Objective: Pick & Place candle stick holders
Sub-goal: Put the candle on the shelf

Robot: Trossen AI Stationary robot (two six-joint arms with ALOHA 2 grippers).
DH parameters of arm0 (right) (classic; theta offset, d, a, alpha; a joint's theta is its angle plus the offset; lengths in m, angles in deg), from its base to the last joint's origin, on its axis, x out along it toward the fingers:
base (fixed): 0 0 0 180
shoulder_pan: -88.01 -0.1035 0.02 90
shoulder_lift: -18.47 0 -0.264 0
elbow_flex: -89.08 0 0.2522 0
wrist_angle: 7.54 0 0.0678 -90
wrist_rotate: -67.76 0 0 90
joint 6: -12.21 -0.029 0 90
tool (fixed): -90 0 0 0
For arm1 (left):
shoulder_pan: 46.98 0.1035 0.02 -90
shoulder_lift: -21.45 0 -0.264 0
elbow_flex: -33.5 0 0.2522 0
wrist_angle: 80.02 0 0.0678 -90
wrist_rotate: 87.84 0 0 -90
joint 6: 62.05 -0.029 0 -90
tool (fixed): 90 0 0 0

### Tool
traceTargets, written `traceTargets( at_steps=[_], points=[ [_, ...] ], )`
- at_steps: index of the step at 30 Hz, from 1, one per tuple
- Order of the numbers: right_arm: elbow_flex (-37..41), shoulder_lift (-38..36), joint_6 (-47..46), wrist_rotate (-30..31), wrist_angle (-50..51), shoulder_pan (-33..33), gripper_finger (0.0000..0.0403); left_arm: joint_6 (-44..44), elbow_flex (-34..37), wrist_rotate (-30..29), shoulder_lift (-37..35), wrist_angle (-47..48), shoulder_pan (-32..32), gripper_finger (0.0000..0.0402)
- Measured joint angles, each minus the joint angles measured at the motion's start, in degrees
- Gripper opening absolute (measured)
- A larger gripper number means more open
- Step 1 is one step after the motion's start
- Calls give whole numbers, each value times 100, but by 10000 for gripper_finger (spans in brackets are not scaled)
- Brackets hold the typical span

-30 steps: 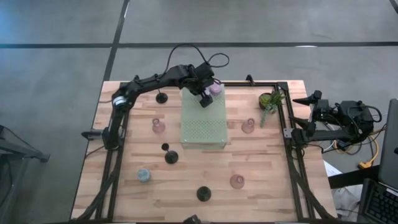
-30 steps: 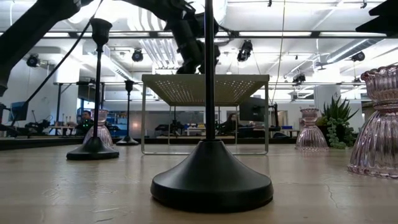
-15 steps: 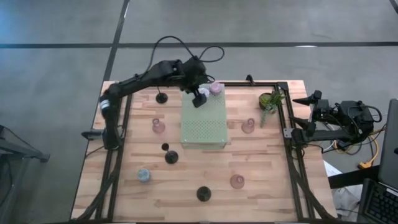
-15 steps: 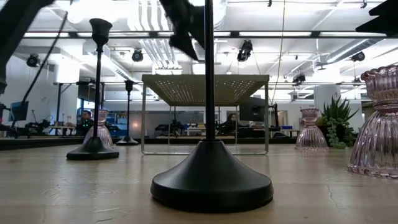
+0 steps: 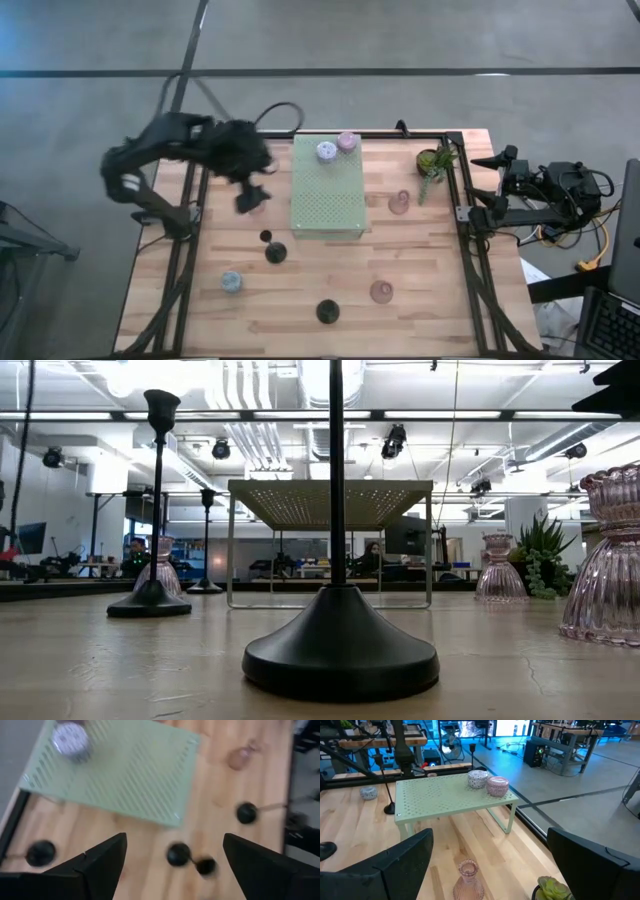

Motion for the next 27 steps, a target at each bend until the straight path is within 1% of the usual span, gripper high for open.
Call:
traceTargets(
  at_steps=[3,6,7,10,14,16,20,24,27],
  points=[
    [0,0,0,0,1,-1,384,519,18,2,-375,50,-459,332],
    [0,0,0,0,0,-1,384,1464,111,-26,-681,66,-963,332],
    [1,0,1,0,0,-1,384,1752,179,-114,-778,57,-1132,331],
    [0,-2,0,0,1,0,384,2513,529,-396,-1021,61,-1691,328],
    [0,0,0,0,-1,-1,384,3221,1265,-427,-1286,61,-2443,328],
    [0,0,0,0,1,0,384,3384,1671,-300,-1383,66,-2861,328],
    [0,0,0,0,1,0,384,3407,2519,-190,-1503,60,-3541,328],
    [1,0,0,0,1,0,384,3407,3311,-184,-1532,62,-3850,328],
    [0,-1,0,0,0,-2,384,3386,3862,-21,-1489,47,-3917,328]
  ],
)
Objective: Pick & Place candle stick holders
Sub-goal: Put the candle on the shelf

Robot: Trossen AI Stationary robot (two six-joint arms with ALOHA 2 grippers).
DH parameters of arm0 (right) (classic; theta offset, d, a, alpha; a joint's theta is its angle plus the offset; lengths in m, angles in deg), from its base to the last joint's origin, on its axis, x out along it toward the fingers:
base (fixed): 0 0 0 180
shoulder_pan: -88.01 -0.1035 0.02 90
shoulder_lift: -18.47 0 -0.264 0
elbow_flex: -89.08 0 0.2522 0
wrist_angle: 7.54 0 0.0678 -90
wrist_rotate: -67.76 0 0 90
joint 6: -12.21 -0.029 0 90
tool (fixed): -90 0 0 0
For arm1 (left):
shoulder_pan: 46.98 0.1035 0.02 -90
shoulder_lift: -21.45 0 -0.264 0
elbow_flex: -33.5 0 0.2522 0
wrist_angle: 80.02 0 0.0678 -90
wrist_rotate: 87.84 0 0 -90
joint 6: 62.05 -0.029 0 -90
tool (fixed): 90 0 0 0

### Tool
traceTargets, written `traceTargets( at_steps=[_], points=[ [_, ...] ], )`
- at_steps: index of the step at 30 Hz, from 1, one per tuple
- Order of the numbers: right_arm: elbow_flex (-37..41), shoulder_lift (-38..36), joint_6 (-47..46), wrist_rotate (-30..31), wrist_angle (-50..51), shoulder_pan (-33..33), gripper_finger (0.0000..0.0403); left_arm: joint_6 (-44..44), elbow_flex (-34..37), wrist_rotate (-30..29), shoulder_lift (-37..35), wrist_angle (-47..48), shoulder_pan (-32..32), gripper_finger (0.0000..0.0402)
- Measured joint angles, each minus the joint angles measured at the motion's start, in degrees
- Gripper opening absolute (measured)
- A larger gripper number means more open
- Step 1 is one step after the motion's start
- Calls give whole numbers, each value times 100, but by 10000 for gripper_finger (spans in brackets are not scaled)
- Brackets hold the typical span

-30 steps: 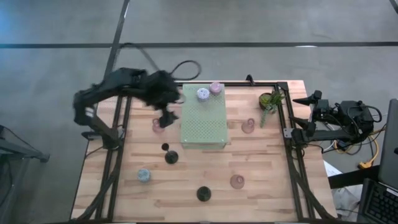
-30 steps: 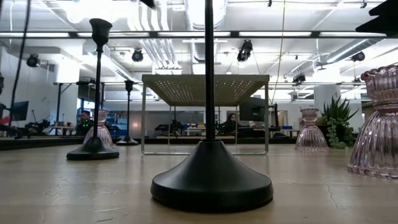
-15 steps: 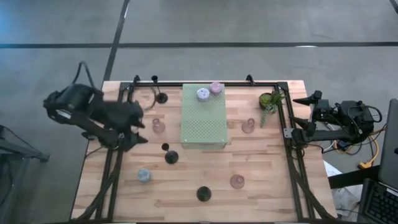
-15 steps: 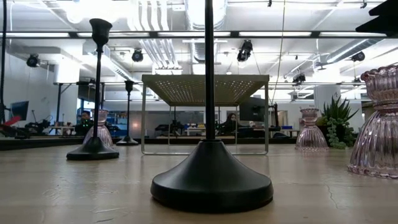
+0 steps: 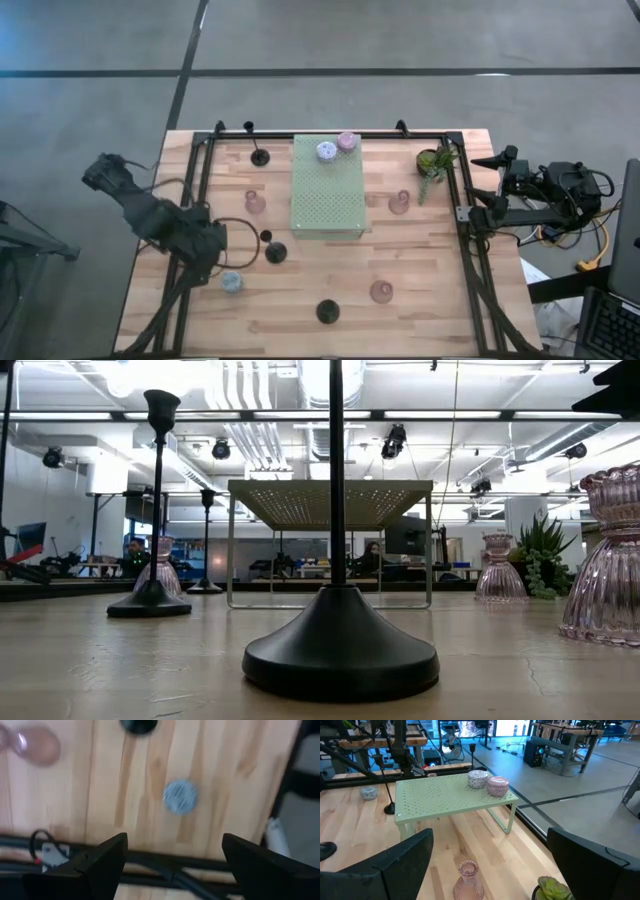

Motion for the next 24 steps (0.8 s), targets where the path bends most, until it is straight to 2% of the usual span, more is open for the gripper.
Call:
traceTargets(
  at_steps=[5,11,24],
  points=[
    [0,1,0,0,1,2,384,-212,834,145,10,-468,0,328],
    [0,1,0,0,1,0,384,-276,1567,263,10,-1656,0,328],
    [0,1,0,-1,1,0,384,-374,2434,241,-16,-2505,2,328]
  ],
)
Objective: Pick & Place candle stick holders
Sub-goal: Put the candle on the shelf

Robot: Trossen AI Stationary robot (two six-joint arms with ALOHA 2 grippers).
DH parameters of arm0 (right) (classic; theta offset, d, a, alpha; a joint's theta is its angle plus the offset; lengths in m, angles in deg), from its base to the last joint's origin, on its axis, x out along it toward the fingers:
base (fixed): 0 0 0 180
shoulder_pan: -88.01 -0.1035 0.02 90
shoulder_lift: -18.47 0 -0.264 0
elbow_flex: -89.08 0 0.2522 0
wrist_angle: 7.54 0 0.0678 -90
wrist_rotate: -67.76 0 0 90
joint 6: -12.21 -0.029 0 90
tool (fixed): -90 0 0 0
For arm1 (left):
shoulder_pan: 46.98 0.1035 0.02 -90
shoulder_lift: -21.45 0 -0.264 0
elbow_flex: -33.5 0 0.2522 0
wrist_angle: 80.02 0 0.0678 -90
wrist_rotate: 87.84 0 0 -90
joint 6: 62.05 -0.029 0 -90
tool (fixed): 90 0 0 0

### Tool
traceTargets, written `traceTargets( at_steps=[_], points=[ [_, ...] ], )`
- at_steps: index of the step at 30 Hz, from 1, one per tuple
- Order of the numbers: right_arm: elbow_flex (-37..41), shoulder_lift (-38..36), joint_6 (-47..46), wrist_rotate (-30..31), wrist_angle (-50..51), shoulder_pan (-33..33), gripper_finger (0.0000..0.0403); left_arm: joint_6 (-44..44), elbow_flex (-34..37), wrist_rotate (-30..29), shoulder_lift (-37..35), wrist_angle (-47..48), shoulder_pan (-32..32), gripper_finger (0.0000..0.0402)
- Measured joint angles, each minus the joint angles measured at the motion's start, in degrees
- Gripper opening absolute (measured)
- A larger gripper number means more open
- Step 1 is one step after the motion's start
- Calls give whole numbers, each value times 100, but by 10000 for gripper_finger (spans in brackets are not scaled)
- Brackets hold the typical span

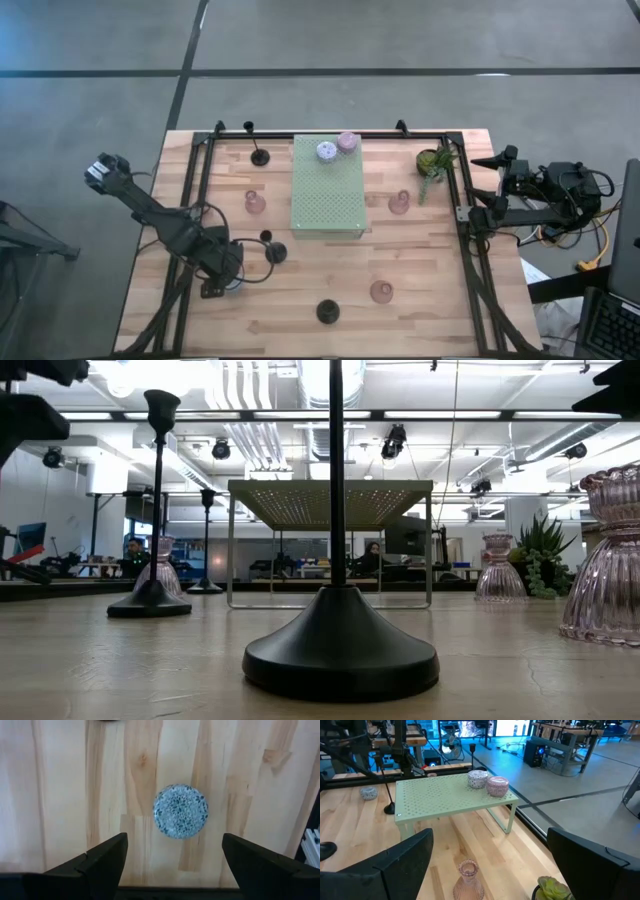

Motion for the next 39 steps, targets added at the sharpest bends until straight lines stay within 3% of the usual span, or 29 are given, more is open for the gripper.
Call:
traceTargets(
  at_steps=[29,39],
  points=[
    [2,0,0,0,-2,0,384,141,1409,77,-49,-1810,-4,329],
    [0,0,0,0,-2,2,384,368,1460,74,-163,-1883,-4,368]
  ],
)
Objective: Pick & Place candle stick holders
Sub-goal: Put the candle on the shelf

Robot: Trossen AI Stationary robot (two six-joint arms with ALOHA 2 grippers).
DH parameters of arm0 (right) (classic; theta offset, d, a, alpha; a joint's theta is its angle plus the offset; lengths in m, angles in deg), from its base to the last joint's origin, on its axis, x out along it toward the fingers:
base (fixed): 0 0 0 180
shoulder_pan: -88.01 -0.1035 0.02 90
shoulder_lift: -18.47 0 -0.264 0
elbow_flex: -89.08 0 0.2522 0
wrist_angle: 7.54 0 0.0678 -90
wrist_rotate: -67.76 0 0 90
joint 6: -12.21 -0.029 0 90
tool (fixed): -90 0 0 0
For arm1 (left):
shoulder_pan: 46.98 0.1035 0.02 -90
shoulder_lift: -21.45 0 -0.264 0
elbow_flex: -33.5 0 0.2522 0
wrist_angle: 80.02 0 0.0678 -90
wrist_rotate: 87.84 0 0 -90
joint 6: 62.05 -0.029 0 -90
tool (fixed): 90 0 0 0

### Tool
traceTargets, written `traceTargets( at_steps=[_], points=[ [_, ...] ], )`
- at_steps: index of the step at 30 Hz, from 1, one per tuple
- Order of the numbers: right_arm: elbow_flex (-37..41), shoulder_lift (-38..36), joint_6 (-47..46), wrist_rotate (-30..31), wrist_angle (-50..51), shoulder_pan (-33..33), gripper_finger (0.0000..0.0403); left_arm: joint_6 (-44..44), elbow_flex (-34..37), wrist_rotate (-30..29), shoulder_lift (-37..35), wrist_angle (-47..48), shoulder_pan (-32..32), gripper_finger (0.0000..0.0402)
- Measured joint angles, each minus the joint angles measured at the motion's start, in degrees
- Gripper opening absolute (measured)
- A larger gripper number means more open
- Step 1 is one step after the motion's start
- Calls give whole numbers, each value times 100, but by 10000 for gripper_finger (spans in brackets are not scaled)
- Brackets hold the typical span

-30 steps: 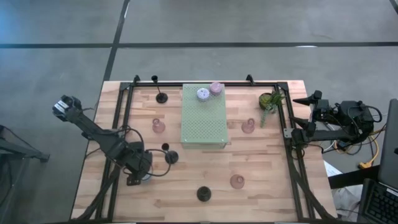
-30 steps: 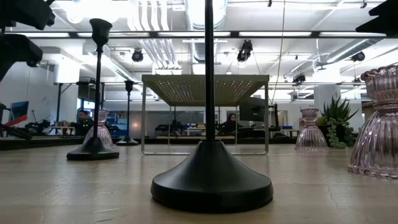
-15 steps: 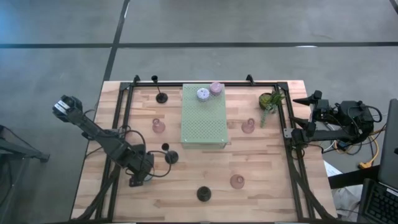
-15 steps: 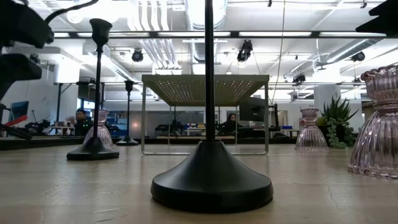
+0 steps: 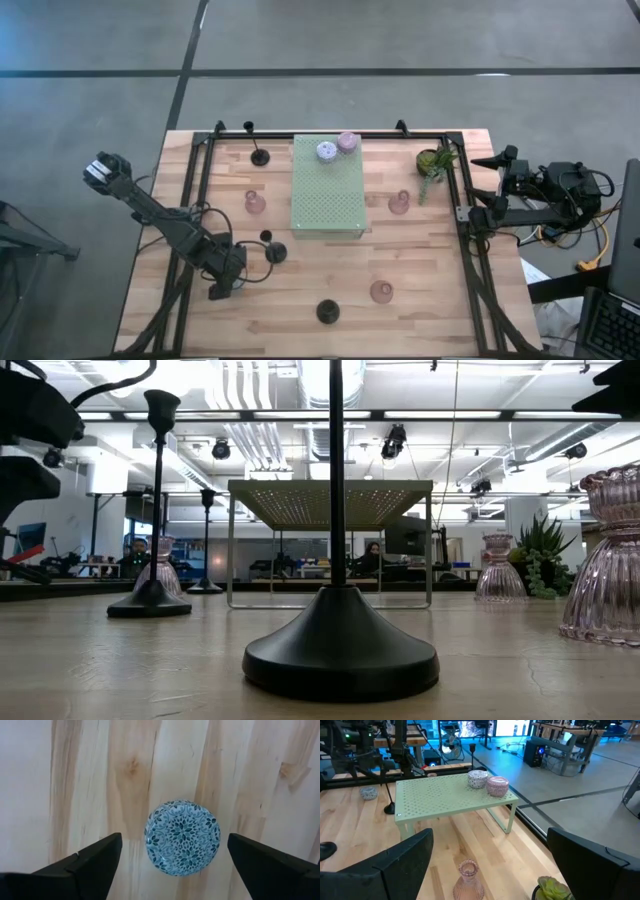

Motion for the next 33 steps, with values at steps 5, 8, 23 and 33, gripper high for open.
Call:
traceTargets(
  at_steps=[5,8,23,33],
  points=[
    [0,0,0,2,2,-2,384,19,251,66,3,-299,0,369],
    [0,0,0,0,1,-1,384,85,426,157,3,-553,0,369],
    [0,0,0,1,2,-1,384,142,913,259,10,-1236,-105,369],
    [0,0,0,0,2,-1,384,-61,1295,196,-6,-1722,-138,369]
  ],
)
